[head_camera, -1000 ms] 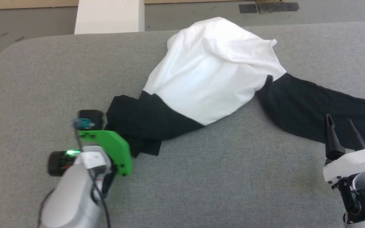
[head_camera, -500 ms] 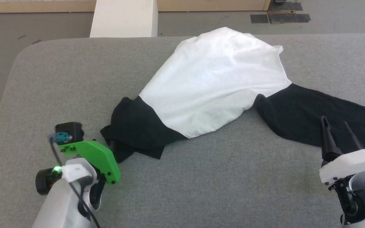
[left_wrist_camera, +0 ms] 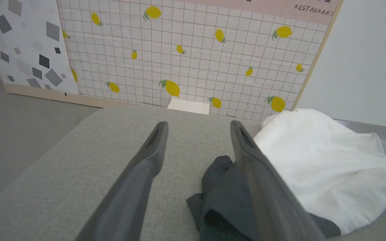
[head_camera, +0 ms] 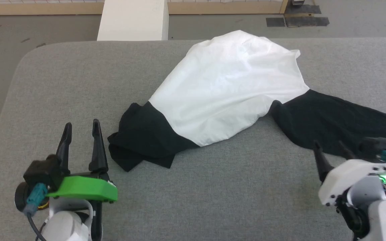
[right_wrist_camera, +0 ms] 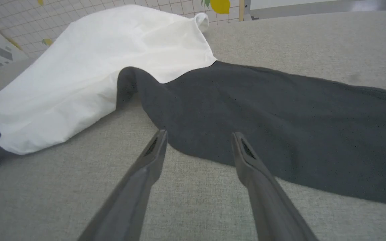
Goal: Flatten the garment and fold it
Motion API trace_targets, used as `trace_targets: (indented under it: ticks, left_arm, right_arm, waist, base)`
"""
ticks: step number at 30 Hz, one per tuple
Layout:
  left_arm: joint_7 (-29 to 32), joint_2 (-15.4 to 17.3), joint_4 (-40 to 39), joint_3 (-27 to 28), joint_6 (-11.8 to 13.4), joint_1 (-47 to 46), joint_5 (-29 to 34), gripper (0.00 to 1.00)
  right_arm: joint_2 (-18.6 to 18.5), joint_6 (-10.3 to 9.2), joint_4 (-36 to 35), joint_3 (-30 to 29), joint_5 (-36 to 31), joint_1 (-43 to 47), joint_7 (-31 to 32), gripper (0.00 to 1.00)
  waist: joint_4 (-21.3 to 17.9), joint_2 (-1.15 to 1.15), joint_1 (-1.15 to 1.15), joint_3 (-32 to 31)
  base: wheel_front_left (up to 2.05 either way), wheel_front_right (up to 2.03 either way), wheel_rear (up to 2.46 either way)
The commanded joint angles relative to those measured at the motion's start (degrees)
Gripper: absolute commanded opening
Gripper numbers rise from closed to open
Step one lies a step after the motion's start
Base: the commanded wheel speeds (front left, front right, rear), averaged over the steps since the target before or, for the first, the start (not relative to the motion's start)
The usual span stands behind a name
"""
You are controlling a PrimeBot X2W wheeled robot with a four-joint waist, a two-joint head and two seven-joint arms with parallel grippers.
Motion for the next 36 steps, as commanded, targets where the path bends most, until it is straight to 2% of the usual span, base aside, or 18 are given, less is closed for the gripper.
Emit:
trace_targets:
  ticks: [1, 4, 9, 12, 20, 21, 22, 23, 28, 32, 33, 36]
  left_arm:
    - [-1.4, -0.7, -0.2, 0.0, -0.4, 1.0, 1.0, 1.0]
    - [-2.6, -2.0, -0.4, 0.1, -0.9, 1.5, 1.8, 1.0]
    - [-2.9, -4.0, -0.7, 0.9, -2.0, 0.5, 3.0, 1.0]
    - [-2.9, -5.1, -0.5, 1.7, -3.0, -0.3, 3.6, 1.0]
    - [-2.9, -7.3, 0.4, 4.1, -5.1, -0.4, 4.6, 1.0]
    - [-2.9, -7.5, 0.5, 4.5, -5.3, -0.4, 4.7, 1.0]
    - [-2.9, -7.7, 0.5, 4.7, -5.5, -0.3, 4.9, 1.0]
    - [-2.9, -7.9, 0.6, 4.9, -5.7, -0.3, 5.1, 1.0]
    - [-2.9, -8.6, 0.9, 5.3, -6.5, -0.8, 5.8, 1.0]
    - [-2.9, -8.9, 0.9, 5.7, -6.9, -0.9, 6.2, 1.0]
    - [-2.9, -9.1, 1.3, 5.7, -7.4, -0.7, 6.4, 1.0]
    - [-2.9, -9.2, 1.6, 5.5, -7.8, -0.8, 6.7, 1.0]
  right_arm:
    - [-0.1, -0.09, -0.4, 1.2, -2.2, -0.9, 2.6, 1.0]
    - [-1.2, -0.09, 0.0, 3.5, -5.2, -3.8, 8.7, 1.0]
    - [-5.4, -0.09, 3.6, 7.8, -8.8, -9.5, 16.4, 1.0]
    - [-7.3, -0.09, 7.2, 10.1, -9.4, -11.8, 18.7, 1.0]
    - [-10.2, -0.09, 14.0, 15.2, -5.6, -13.2, 22.7, 1.0]
    - [-10.7, -0.09, 14.4, 15.1, -5.2, -13.2, 23.0, 0.65]
    - [-11.0, -0.09, 14.5, 15.1, -4.8, -13.3, 23.0, 0.26]
    - [-11.6, -0.09, 14.4, 15.1, -4.4, -13.5, 22.6, 0.0]
    - [-15.1, -0.09, 13.3, 14.1, -1.7, -13.3, 21.8, 0.0]
    - [-20.9, -0.09, 12.2, 12.5, 0.3, -12.5, 22.4, 0.0]
    - [-24.1, -0.09, 11.3, 10.1, 1.2, -12.4, 22.9, 0.0]
    - [-26.2, -0.09, 11.8, 7.8, 1.4, -12.9, 22.0, 0.0]
  waist:
    - [-0.2, 0.0, 0.0, 0.4]
    - [-0.5, 0.0, 0.0, 1.1]
    - [0.2, 0.0, 0.0, 2.9]
    - [1.1, 0.0, 0.0, 3.9]
    - [1.9, 0.0, 0.0, 5.0]
    - [1.9, 0.0, 0.0, 5.0]
    - [1.8, 0.0, 0.0, 5.0]
    - [1.7, 0.0, 0.0, 5.0]
    - [1.4, 0.0, 0.0, 4.8]
    - [0.8, 0.0, 0.0, 4.8]
    - [0.4, 0.0, 0.0, 4.9]
    - [0.2, 0.0, 0.0, 5.0]
  base:
    - [0.0, 0.0, 0.0]
    - [0.0, 0.0, 0.0]
    - [0.0, 0.0, 0.0]
    - [0.0, 0.0, 0.0]
    - [0.0, 0.0, 0.0]
    - [0.0, 0.0, 0.0]
    - [0.0, 0.0, 0.0]
    - [0.0, 0.0, 0.0]
    - [0.0, 0.0, 0.0]
    - [0.0, 0.0, 0.0]
    - [0.0, 0.0, 0.0]
    - [0.0, 0.0, 0.0]
